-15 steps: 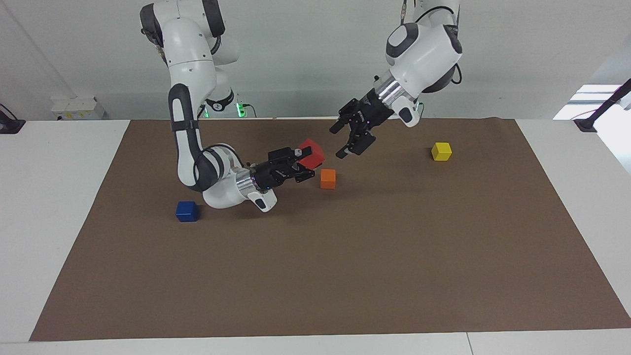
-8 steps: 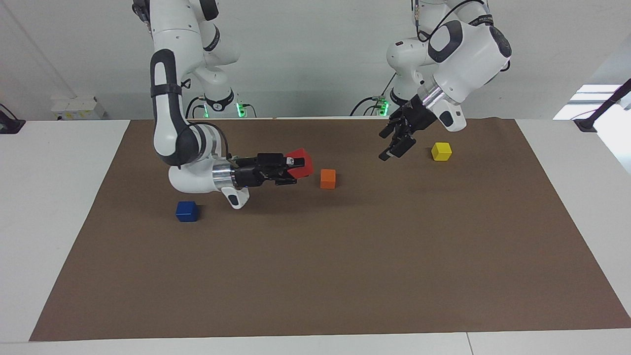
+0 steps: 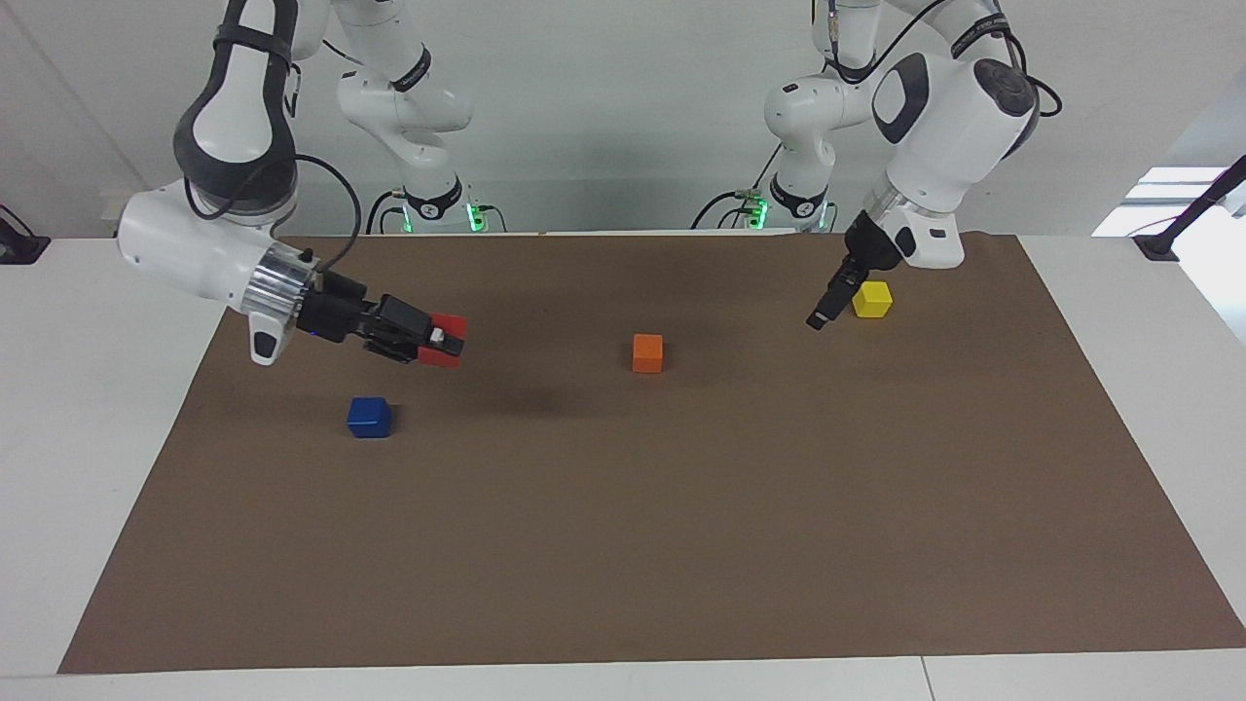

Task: Transfer red block to right arm and stack on blue block
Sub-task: 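Carry the red cube with the right gripper above the blue cube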

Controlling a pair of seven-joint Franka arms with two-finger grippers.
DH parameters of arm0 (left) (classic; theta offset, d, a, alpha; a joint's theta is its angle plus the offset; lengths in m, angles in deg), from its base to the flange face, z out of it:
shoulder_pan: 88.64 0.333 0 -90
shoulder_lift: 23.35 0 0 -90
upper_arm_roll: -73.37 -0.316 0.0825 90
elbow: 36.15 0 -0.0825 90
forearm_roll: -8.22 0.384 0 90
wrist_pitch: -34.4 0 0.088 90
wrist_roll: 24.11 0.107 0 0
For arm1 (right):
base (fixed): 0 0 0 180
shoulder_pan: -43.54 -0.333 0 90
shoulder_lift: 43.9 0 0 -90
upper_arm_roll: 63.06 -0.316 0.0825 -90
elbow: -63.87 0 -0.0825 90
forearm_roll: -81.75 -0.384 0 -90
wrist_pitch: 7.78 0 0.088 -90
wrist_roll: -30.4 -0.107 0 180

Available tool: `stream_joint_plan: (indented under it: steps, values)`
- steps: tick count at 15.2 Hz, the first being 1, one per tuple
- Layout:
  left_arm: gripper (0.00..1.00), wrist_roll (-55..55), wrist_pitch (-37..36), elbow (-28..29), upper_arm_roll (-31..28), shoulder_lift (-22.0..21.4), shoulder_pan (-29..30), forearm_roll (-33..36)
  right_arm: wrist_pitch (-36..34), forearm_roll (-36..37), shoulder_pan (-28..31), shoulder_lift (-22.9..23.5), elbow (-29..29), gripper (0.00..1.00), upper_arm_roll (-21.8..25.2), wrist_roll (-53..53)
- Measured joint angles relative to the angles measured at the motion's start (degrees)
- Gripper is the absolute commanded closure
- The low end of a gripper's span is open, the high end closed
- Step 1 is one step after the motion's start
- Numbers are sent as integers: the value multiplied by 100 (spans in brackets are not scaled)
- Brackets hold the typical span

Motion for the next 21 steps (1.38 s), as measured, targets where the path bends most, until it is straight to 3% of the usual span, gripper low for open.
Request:
stream_joint_plan:
  steps: [3, 6, 8, 11, 16, 21]
  values:
    - [0, 1368, -115, -75, -31, -1, 234, 638, 160, 1797, 143, -11, 123, 100, 10, -376]
    - [0, 1754, -164, -142, 43, -1, 205, 1126, 774, 3846, 120, 19, 56, 100, 1, -909]
    - [0, 1838, -163, -159, 102, -1, 153, 1147, 1259, 4841, 115, 46, -102, 100, -4, -1054]
    - [0, 2058, -251, -227, 108, -1, -4, 1322, 1766, 5462, 113, 61, -359, 100, -6, -1082]
    - [0, 3562, -1599, -852, -20, 1, 174, 1458, 2007, 6185, -154, 217, -616, 100, -43, -1598]
    - [0, 4222, -2375, -941, -176, -222, 198, 1472, 2234, 6639, -722, 335, -807, 100, -57, -2456]
